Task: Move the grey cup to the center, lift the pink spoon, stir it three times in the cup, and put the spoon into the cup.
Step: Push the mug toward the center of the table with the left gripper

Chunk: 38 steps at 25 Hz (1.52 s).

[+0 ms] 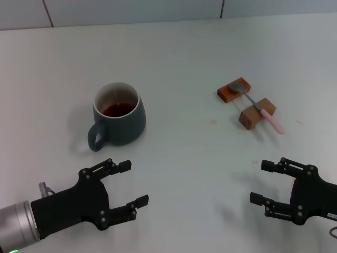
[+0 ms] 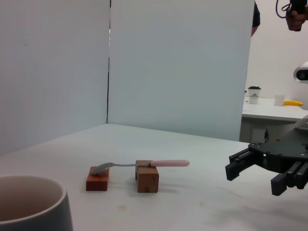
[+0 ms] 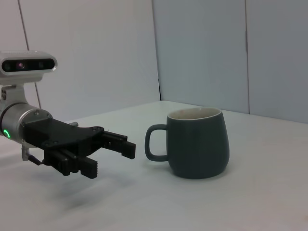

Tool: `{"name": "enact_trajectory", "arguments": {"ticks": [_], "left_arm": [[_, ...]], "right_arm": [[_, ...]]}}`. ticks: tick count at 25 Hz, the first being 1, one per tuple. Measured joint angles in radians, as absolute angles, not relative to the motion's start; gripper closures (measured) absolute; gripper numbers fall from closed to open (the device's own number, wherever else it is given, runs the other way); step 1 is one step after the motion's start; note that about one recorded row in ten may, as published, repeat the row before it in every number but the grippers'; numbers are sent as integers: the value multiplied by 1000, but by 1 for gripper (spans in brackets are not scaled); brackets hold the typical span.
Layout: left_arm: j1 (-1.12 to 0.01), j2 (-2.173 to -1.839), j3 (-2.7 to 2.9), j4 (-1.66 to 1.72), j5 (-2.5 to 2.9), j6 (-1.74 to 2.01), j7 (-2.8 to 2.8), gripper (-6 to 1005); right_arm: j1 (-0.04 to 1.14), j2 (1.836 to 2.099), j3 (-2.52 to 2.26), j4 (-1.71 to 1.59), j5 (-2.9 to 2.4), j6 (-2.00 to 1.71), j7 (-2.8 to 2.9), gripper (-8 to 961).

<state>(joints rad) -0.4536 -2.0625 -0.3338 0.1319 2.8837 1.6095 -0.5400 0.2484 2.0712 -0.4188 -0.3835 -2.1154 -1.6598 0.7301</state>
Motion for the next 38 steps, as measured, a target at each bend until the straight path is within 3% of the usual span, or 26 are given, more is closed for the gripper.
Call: {"name": "enact_trajectory", "arguments": {"ticks": [26, 31, 34, 38], "left_arm": [[-452, -2062, -348, 139, 2883, 1605, -549, 192], [-451, -2062, -351, 139, 2883, 1604, -551, 406], [-451, -2062, -351, 138, 2883, 1604, -551, 644], [-453, -2062, -350, 136, 2882, 1604, -551, 727]], "right_arm": [[249, 2074, -418, -382, -2114, -1672, 730, 190], [250, 2074, -419, -383, -2112, -1672, 730, 190], [250, 2074, -419, -383, -2112, -1672, 730, 190], [250, 2074, -418, -384, -2112, -1672, 730, 190]]}}
